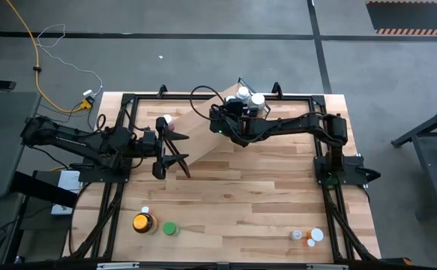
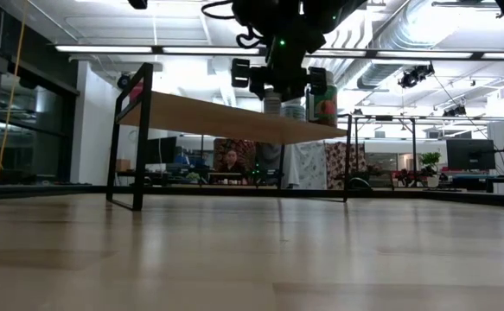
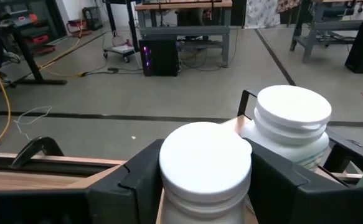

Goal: Pick and place medicine bottles onto shelf by color
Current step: Put the blue bottle on the shelf

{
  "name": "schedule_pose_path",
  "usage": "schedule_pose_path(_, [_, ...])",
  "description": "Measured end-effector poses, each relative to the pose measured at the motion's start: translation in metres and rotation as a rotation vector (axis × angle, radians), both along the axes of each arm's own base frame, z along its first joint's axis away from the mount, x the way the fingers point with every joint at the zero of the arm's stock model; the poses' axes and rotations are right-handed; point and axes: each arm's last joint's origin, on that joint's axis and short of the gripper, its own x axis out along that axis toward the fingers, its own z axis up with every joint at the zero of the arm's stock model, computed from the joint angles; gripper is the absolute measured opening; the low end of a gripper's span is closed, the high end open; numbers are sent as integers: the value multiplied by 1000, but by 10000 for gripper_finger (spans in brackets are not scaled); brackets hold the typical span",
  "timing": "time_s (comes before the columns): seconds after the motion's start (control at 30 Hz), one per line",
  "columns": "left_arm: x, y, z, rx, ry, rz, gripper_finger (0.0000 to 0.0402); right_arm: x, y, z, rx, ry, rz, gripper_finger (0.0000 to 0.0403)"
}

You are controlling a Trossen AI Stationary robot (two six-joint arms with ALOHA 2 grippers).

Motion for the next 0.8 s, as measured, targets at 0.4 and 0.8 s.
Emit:
schedule_pose_path(0.4, [0, 0, 0, 0, 0, 0, 268, 1, 2, -4, 24, 85, 66, 194])
schedule_pose_path(0.8, [0, 0, 0, 1, 0, 0, 268, 1, -1, -4, 30, 48, 47, 206])
